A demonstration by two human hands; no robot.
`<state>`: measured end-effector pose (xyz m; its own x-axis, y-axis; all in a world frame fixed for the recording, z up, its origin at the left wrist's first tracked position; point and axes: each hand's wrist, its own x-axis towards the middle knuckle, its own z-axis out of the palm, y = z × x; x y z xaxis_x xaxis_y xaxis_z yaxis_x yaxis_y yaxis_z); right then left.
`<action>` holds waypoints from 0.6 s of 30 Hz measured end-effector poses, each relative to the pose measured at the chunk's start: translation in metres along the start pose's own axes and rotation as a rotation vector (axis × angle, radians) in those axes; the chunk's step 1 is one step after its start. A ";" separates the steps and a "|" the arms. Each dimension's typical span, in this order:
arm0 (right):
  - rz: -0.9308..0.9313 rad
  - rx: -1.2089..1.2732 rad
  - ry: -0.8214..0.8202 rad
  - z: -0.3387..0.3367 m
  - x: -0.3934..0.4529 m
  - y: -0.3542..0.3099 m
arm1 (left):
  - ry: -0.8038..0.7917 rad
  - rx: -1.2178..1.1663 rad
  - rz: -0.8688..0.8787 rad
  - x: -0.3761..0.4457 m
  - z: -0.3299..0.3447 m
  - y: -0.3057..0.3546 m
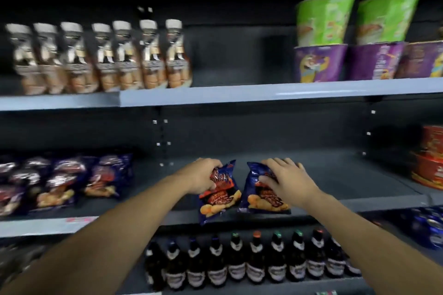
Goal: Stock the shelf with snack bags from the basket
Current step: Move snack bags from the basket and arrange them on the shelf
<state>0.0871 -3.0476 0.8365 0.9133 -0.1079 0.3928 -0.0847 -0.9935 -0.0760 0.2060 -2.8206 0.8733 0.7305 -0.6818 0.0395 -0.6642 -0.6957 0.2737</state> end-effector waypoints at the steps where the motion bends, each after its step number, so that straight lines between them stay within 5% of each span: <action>1: -0.038 0.008 -0.002 0.007 0.017 -0.026 | 0.017 -0.001 -0.035 -0.012 -0.009 -0.026; 10: -0.245 0.072 -0.031 0.075 0.127 -0.254 | 0.036 0.045 -0.235 -0.099 -0.071 -0.238; 18: -0.293 0.067 -0.076 0.112 0.181 -0.350 | 0.039 0.034 -0.311 -0.117 -0.093 -0.347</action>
<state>0.3266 -2.7157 0.8317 0.9222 0.1885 0.3376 0.2110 -0.9770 -0.0308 0.3659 -2.4780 0.8633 0.9045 -0.4264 -0.0044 -0.4124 -0.8772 0.2461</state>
